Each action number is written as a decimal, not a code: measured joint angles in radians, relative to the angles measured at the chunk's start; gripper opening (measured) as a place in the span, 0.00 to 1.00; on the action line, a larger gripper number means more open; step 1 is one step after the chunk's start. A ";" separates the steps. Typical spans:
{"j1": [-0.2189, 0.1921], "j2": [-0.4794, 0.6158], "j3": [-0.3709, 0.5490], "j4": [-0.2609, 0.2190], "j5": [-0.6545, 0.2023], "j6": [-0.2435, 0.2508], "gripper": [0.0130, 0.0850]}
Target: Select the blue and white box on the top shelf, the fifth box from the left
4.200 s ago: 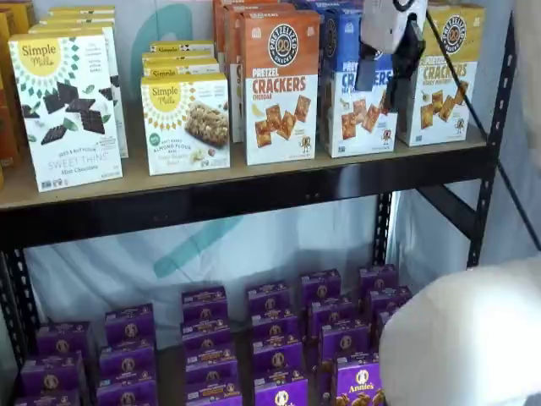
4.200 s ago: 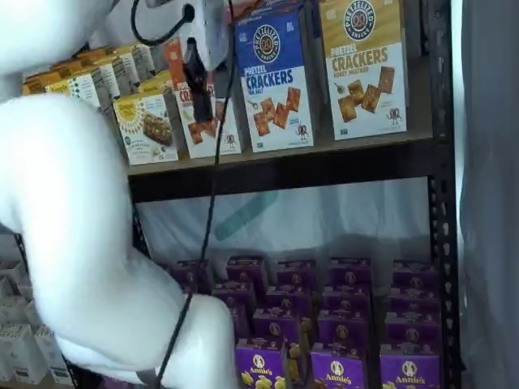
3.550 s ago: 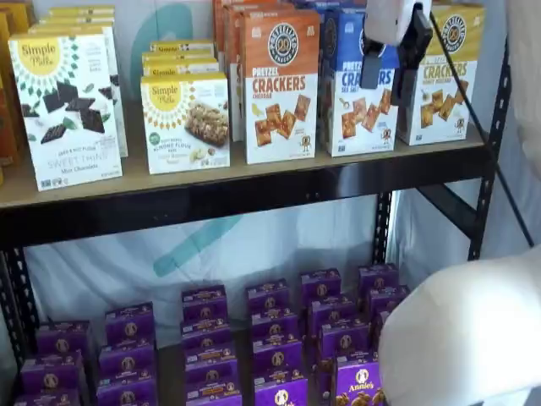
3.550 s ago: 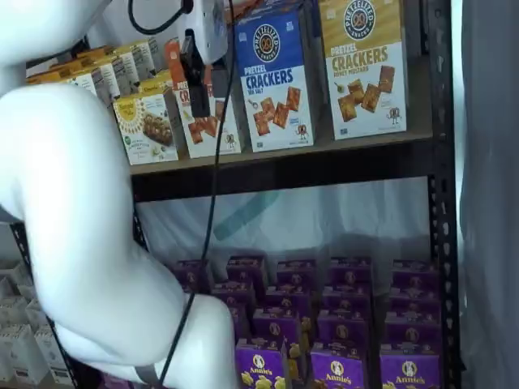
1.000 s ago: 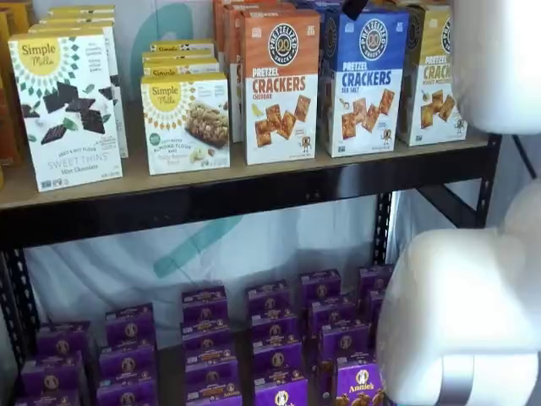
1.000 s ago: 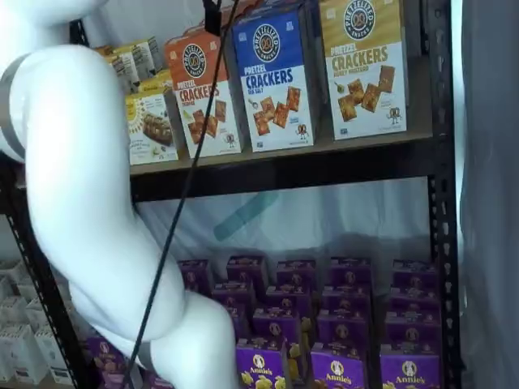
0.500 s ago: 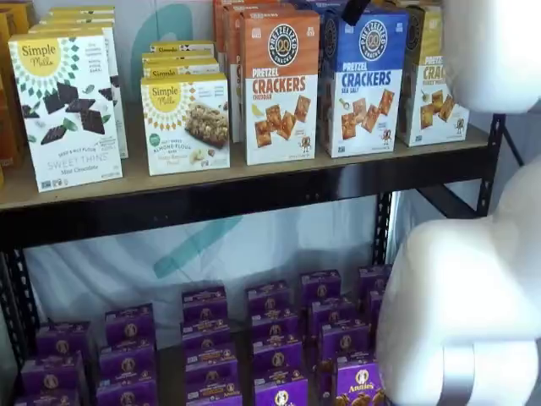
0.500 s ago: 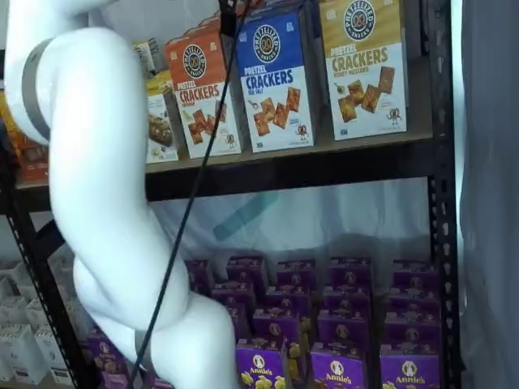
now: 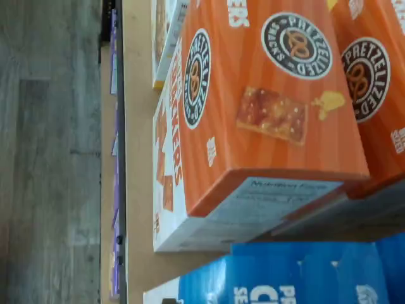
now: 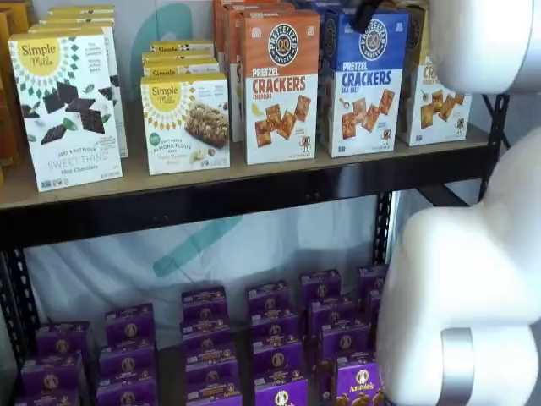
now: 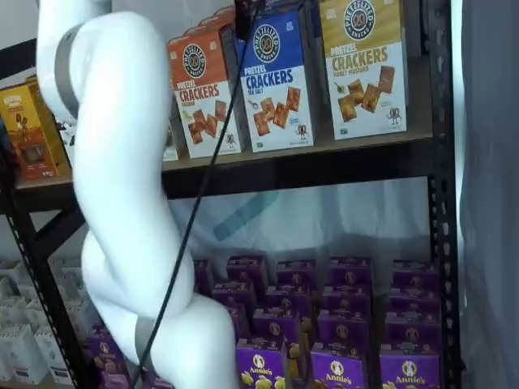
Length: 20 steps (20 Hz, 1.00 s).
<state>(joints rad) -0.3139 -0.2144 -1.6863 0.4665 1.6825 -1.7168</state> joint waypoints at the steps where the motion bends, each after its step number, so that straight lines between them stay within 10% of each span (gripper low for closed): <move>1: -0.002 0.004 -0.003 -0.001 0.001 -0.002 1.00; 20: 0.026 0.070 -0.062 -0.077 0.024 -0.008 1.00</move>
<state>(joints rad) -0.2881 -0.1441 -1.7487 0.3897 1.7065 -1.7253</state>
